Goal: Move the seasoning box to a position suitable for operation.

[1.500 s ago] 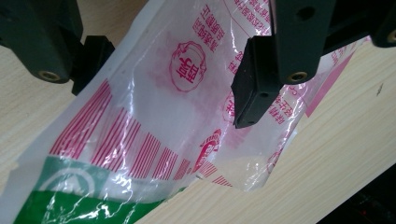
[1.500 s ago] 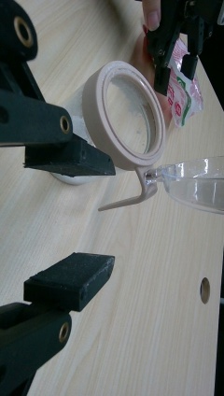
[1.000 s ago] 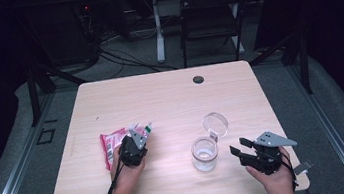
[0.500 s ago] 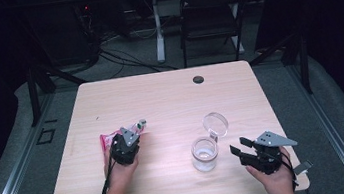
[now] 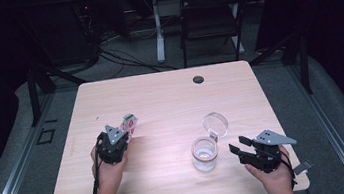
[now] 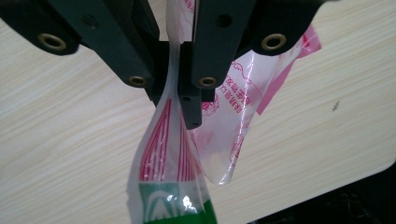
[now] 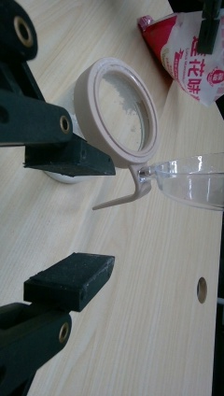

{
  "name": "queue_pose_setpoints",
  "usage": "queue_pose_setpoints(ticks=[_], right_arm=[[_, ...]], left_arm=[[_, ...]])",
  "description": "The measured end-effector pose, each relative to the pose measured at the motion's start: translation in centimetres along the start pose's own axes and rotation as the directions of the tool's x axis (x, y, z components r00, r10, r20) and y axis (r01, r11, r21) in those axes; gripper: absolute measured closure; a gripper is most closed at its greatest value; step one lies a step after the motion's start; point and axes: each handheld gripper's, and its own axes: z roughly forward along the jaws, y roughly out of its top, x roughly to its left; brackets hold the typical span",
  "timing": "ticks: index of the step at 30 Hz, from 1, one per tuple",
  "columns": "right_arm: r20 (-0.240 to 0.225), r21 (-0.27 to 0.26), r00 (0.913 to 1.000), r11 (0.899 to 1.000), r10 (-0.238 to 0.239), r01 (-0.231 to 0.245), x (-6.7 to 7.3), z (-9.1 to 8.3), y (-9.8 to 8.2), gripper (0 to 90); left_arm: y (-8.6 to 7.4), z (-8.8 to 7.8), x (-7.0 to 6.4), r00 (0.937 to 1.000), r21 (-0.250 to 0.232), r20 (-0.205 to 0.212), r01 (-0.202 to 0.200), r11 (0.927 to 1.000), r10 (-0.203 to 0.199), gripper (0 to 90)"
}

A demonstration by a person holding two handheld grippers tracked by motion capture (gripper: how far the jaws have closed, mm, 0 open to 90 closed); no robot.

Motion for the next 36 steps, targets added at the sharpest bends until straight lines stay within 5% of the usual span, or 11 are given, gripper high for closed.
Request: queue_pose_setpoints(ticks=[14,24,36], right_arm=[[-0.026,-0.006,0.9997,1.000,-0.002,0.002,0.0,1.0,0.5,49.1],[-0.047,-0.001,0.9988,1.000,-0.009,0.009,0.3,1.8,0.9,49.1],[-0.050,-0.007,0.9988,1.000,0.000,0.000,0.3,2.0,1.0,49.0]], left_arm=[[0.0,-3.5,2.8,0.9964,-0.056,-0.034,0.075,0.9956,-0.077,90.0],[-0.3,-6.4,5.5,0.9867,-0.099,-0.070,0.139,0.9853,-0.146,90.0],[0.3,-7.9,6.0,0.9843,-0.132,-0.051,0.161,0.9781,-0.169,90.0]])
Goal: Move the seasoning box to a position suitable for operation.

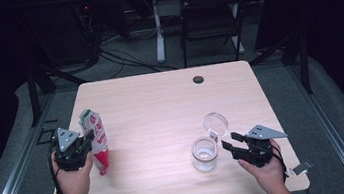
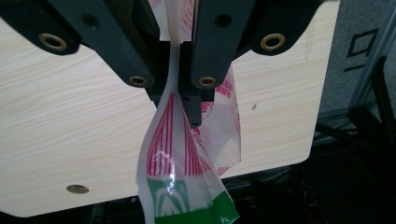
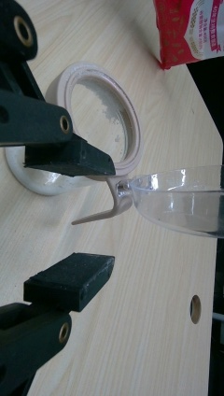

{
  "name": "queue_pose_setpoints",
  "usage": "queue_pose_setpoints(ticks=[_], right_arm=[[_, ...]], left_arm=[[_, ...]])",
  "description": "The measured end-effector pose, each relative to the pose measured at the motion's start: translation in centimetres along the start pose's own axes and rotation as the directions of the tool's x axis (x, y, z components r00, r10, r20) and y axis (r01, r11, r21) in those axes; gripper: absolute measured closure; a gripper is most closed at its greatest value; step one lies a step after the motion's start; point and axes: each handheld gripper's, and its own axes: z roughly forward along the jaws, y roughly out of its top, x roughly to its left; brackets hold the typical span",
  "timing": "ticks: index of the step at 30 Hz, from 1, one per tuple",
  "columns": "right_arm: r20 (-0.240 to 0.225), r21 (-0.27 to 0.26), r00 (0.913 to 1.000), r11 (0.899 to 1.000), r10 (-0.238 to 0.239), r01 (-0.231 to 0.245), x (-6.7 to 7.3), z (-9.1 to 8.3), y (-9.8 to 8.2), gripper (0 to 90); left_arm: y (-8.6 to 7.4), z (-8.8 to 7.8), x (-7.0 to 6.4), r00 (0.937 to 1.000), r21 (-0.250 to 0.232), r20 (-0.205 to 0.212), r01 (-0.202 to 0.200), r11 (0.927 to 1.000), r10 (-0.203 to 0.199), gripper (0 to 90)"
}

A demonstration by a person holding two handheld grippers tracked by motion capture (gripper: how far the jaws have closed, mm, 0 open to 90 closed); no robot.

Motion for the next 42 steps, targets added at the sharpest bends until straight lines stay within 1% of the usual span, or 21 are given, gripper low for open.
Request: queue_pose_setpoints(ticks=[4,9,11,14,17,19,25,28,31,33,35,38,42], right_arm=[[0.002,0.001,1.0000,1.000,0.003,-0.003,-0.1,-0.2,-0.1,49.0],[0.010,-0.007,0.9999,1.000,0.007,-0.007,-0.1,-0.4,-0.2,49.0],[0.012,0.001,0.9999,1.000,0.007,-0.007,-0.2,-0.5,-0.3,49.0],[0.018,-0.005,0.9998,1.000,0.012,-0.012,-0.3,-0.8,-0.4,48.9],[0.027,-0.008,0.9995,1.000,0.016,-0.016,-0.4,-1.1,-0.5,48.9],[0.030,-0.004,0.9994,1.000,0.019,-0.019,-0.4,-1.3,-0.6,48.9],[0.047,-0.006,0.9986,1.000,0.024,-0.024,-0.6,-1.8,-0.9,48.9],[0.052,-0.004,0.9984,1.000,0.025,-0.025,-0.6,-2.1,-1.0,48.9],[0.059,-0.008,0.9978,1.000,0.030,-0.029,-0.7,-2.3,-1.1,48.9],[0.065,-0.006,0.9975,1.000,0.029,-0.029,-0.7,-2.4,-1.2,48.9],[0.067,-0.011,0.9972,0.999,0.035,-0.034,-0.7,-2.5,-1.2,48.9],[0.074,-0.006,0.9967,0.999,0.033,-0.033,-0.8,-2.7,-1.3,48.9],[0.077,-0.007,0.9965,0.999,0.034,-0.034,-0.8,-2.8,-1.4,48.9]], left_arm=[[0.4,-0.3,-0.2,0.9998,-0.014,0.021,0.000,0.9999,0.000,90.0],[1.0,-0.3,-1.2,0.9981,-0.019,0.050,-0.034,0.9992,0.035,90.0],[1.2,-0.1,-1.7,0.9968,-0.023,0.069,-0.039,0.9990,0.041,90.0],[1.5,0.2,-2.4,0.9932,-0.023,0.107,-0.045,0.9987,0.047,90.0],[1.7,0.6,-3.3,0.9873,-0.017,0.144,-0.064,0.9978,0.066,90.0],[1.9,0.8,-4.0,0.9821,-0.016,0.170,-0.080,0.9967,0.081,90.0],[2.3,1.4,-6.4,0.9614,-0.020,0.241,-0.132,0.9911,0.133,90.0],[2.5,1.6,-7.5,0.9465,-0.021,0.286,-0.148,0.9887,0.148,90.0],[2.6,1.7,-8.5,0.9286,-0.026,0.338,-0.153,0.9879,0.152,90.0],[2.7,1.8,-9.2,0.9134,-0.031,0.373,-0.163,0.9861,0.163,90.0],[2.7,1.8,-10.1,0.8954,-0.041,0.404,-0.186,0.9817,0.187,90.0],[2.7,2.0,-11.4,0.8736,-0.051,0.433,-0.223,0.9734,0.223,90.0],[2.5,2.1,-12.9,0.8474,-0.059,0.466,-0.257,0.9646,0.254,90.0]])
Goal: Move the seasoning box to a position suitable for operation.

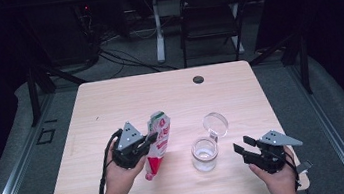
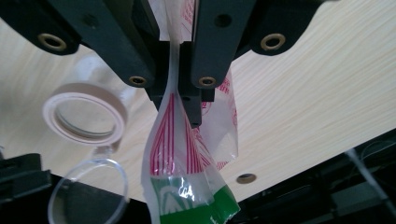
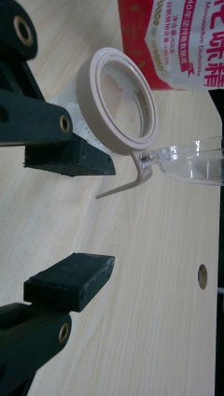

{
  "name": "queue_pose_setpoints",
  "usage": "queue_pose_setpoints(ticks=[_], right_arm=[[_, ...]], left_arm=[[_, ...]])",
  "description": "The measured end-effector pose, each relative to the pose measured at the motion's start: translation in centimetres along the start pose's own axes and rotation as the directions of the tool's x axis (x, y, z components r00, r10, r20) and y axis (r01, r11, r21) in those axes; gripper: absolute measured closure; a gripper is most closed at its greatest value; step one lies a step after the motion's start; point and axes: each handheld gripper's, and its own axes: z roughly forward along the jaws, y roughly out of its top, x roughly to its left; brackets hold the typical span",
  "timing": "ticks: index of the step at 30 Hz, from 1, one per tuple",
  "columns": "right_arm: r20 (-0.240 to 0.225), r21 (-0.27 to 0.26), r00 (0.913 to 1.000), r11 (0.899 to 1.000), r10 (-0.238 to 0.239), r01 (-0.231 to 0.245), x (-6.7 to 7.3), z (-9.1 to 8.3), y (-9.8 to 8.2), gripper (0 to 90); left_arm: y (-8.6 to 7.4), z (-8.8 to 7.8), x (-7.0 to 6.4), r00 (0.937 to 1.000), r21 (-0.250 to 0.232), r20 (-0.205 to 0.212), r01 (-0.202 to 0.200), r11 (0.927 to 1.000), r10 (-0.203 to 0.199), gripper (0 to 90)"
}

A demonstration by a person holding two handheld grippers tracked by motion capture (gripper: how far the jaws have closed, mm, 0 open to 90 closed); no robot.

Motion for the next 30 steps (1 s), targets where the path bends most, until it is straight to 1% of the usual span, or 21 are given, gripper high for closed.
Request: queue_pose_setpoints(ticks=[2,4,8,14,17,20,24,27,30], right_arm=[[-0.001,-0.001,1.0000,1.000,0.002,-0.002,0.0,0.0,0.0,48.9],[0.001,-0.001,1.0000,1.000,0.003,-0.003,0.0,0.0,0.0,48.9],[-0.001,-0.002,1.0000,1.000,0.001,-0.001,0.0,-0.1,0.0,48.9],[-0.002,-0.015,1.0000,1.000,-0.005,0.005,0.1,-0.3,0.2,50.2],[-0.003,-0.028,0.9998,0.999,-0.020,0.020,0.3,-0.6,0.6,52.2],[-0.007,-0.051,0.9990,0.998,-0.045,0.044,0.8,-1.0,1.2,54.3],[-0.017,-0.090,0.9960,0.992,-0.087,0.086,1.8,-1.6,2.2,59.0],[-0.033,-0.112,0.9914,0.986,-0.126,0.122,2.5,-1.9,3.0,62.3],[-0.061,-0.129,0.9862,0.981,-0.154,0.145,3.2,-2.1,3.8,62.9]], left_arm=[[0.0,0.3,-0.5,0.9997,-0.001,0.022,-0.011,0.9999,0.011,90.0],[0.0,0.5,-0.8,0.9992,-0.002,0.034,-0.023,0.9997,0.023,90.0],[-0.1,0.7,-1.2,0.9981,-0.005,0.060,-0.012,0.9999,0.012,90.0],[-0.2,1.0,-1.5,0.9958,-0.002,0.089,-0.020,0.9998,0.020,89.9],[-0.3,1.1,-1.7,0.9952,0.003,0.095,-0.024,0.9997,0.024,89.9],[-0.4,1.1,-1.9,0.9944,0.005,0.104,-0.021,0.9998,0.020,89.8],[-0.8,1.2,-2.1,0.9913,0.010,0.131,-0.001,1.0000,0.000,89.8],[-1.1,1.3,-2.6,0.9908,0.024,0.135,-0.008,0.9997,0.005,89.8],[-1.4,1.4,-3.2,0.9910,0.033,0.133,-0.018,0.9993,0.013,89.7]])
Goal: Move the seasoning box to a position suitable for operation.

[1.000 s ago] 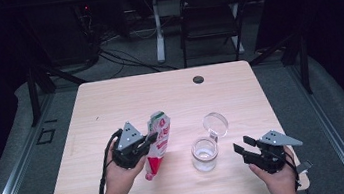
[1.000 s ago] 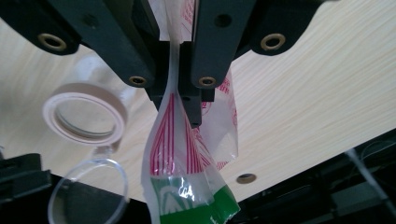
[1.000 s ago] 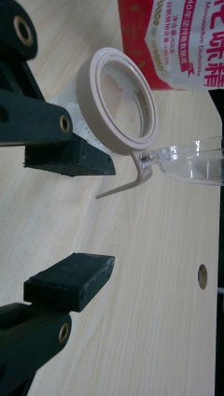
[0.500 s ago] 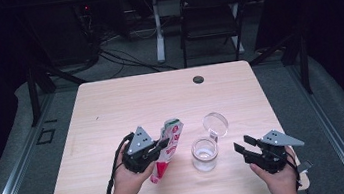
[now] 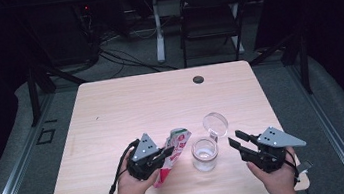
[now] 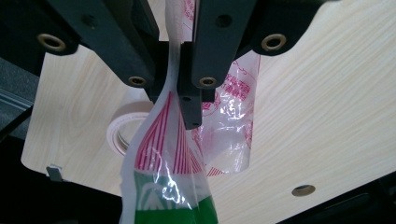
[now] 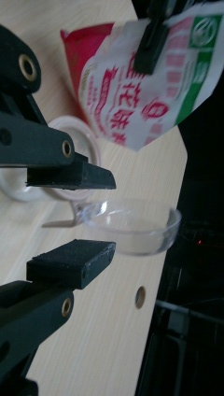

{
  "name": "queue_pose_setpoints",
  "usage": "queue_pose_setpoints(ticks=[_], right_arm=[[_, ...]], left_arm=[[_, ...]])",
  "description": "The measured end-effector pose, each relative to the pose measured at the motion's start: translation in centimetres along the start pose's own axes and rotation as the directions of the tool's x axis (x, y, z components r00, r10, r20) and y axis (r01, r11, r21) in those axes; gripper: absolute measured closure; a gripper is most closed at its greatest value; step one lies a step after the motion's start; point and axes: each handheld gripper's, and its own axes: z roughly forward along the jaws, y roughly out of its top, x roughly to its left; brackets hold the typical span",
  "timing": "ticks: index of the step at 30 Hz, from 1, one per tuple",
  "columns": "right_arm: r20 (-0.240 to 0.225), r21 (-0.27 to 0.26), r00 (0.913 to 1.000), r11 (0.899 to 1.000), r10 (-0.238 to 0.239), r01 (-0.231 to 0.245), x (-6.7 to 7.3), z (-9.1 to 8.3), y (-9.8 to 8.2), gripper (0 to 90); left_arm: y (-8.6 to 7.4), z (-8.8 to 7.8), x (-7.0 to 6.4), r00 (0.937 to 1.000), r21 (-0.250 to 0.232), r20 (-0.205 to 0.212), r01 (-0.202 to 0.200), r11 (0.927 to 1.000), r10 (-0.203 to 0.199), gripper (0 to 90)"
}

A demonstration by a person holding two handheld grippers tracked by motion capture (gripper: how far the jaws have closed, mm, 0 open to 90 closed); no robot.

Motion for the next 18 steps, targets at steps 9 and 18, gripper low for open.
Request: queue_pose_setpoints(ticks=[9,18], right_arm=[[-0.145,0.014,0.9880,0.998,-0.053,0.055,2.2,2.2,1.5,59.5],[-0.237,0.076,0.9675,0.991,-0.088,0.109,4.0,5.3,1.3,59.1]], left_arm=[[-1.6,0.3,-0.4,0.9962,0.009,0.038,0.078,0.9969,-0.079,88.5],[-2.4,0.6,-1.5,0.9986,0.021,0.007,0.052,0.9984,-0.052,88.1]])
